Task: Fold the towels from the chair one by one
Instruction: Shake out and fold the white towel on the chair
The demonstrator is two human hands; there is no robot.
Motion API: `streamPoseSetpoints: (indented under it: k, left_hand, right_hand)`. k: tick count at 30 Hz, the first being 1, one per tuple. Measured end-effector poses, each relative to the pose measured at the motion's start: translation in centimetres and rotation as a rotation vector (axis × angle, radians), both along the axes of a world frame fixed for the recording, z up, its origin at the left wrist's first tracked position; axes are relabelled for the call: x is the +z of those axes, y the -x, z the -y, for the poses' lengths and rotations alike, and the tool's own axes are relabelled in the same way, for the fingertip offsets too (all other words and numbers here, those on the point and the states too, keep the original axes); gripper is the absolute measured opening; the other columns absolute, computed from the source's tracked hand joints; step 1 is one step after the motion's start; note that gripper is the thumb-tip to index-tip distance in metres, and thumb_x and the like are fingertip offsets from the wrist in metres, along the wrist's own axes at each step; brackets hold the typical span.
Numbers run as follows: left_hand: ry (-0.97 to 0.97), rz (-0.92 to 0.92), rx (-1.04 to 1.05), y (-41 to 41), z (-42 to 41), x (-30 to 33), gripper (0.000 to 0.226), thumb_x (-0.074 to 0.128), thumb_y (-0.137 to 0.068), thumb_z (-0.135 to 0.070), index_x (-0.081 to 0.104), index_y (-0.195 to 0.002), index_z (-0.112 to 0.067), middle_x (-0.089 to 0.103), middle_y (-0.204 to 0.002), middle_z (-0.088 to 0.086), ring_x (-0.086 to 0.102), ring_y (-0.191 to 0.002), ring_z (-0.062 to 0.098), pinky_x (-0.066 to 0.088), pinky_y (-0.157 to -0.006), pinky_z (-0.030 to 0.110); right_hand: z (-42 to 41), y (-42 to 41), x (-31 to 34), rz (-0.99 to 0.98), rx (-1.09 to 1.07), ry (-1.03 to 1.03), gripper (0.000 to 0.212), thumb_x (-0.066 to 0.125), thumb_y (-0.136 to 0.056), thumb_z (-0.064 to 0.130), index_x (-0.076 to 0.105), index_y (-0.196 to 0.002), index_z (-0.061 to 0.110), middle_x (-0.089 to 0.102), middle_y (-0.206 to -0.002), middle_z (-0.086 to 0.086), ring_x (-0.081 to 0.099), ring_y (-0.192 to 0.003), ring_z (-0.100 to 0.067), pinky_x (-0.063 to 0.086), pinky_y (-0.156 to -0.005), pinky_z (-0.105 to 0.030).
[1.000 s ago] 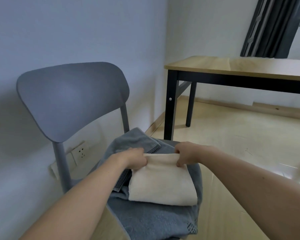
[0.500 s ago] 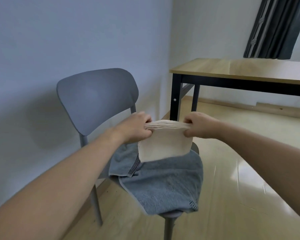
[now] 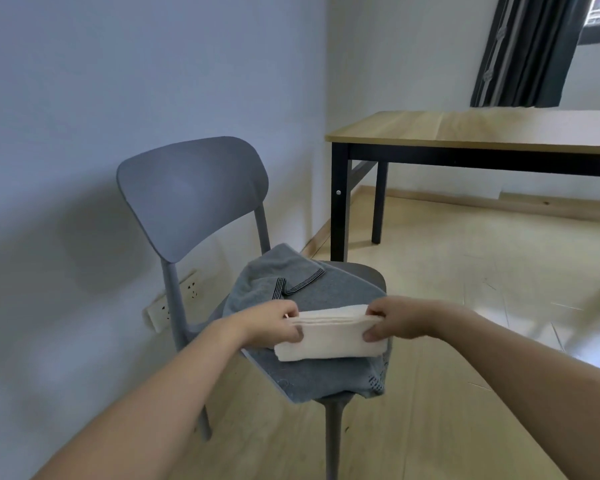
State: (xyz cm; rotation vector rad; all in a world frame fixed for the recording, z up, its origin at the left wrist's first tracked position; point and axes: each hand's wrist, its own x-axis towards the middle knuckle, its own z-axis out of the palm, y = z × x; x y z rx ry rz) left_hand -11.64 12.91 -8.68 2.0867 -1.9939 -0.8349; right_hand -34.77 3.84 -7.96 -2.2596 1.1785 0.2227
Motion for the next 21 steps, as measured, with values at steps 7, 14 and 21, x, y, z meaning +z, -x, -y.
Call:
streamPoseSetpoints:
  k: [7, 14, 21]
  left_hand:
    - [0.053, -0.176, 0.442, -0.3, 5.2, -4.5, 0.051, 0.047, -0.094, -0.043, 0.042, -0.129, -0.007, 0.04, -0.135, 0.012, 0.05, -0.111, 0.027, 0.045, -0.081, 0.034]
    - [0.064, 0.023, 0.395, -1.5, 7.8, -8.5, 0.071, 0.01, -0.077, -0.054, 0.053, -0.115, -0.013, 0.05, -0.124, 0.014, 0.046, -0.102, 0.028, 0.042, -0.094, 0.041]
    - [0.28, -0.006, 0.523, 1.3, 4.8, -4.6, 0.039, 0.036, -0.096, -0.039, 0.052, -0.113, -0.008, 0.056, -0.12, 0.01, 0.051, -0.102, 0.027, 0.037, -0.09, 0.039]
  right_hand:
    - [4.1, -3.1, -1.8, 0.187, -0.309, -0.145, 0.061, 0.048, -0.094, 0.044, 0.033, -0.145, 0.012, 0.037, -0.145, -0.007, 0.04, -0.129, -0.025, 0.036, -0.108, -0.039]
    - [6.0, -5.0, -5.5, 0.207, -0.473, -0.235, 0.062, 0.051, -0.095, 0.033, 0.022, -0.148, 0.019, 0.034, -0.145, -0.011, 0.042, -0.125, -0.03, 0.042, -0.096, -0.036]
    - [4.9, -4.0, -2.6, 0.369, -0.52, -0.277, 0.048, 0.051, -0.096, 0.03, 0.04, -0.138, 0.01, 0.047, -0.135, -0.008, 0.049, -0.12, -0.026, 0.042, -0.101, -0.033]
